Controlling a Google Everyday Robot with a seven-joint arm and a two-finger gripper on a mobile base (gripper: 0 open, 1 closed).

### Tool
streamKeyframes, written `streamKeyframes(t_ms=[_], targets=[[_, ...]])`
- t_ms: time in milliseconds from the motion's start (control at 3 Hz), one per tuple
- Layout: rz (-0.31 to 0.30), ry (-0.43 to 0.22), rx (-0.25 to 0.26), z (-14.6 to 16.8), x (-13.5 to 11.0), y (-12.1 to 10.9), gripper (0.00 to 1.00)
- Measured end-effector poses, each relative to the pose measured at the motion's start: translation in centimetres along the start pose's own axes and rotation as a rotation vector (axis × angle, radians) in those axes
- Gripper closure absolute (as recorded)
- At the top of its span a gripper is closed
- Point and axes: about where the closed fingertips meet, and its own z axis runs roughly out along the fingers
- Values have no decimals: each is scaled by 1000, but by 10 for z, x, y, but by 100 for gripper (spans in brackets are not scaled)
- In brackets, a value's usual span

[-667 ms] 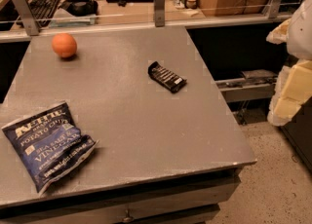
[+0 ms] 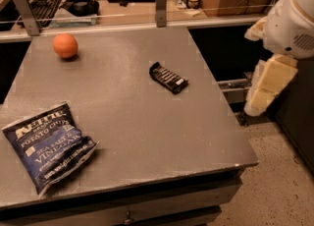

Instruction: Pick orange

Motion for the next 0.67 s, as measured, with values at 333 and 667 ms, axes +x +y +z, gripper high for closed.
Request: streamKeyframes(t_ms=[333, 667], targets=[[-76, -160, -39, 52, -85, -36, 0], [-119, -246, -48, 76, -137, -53, 0]])
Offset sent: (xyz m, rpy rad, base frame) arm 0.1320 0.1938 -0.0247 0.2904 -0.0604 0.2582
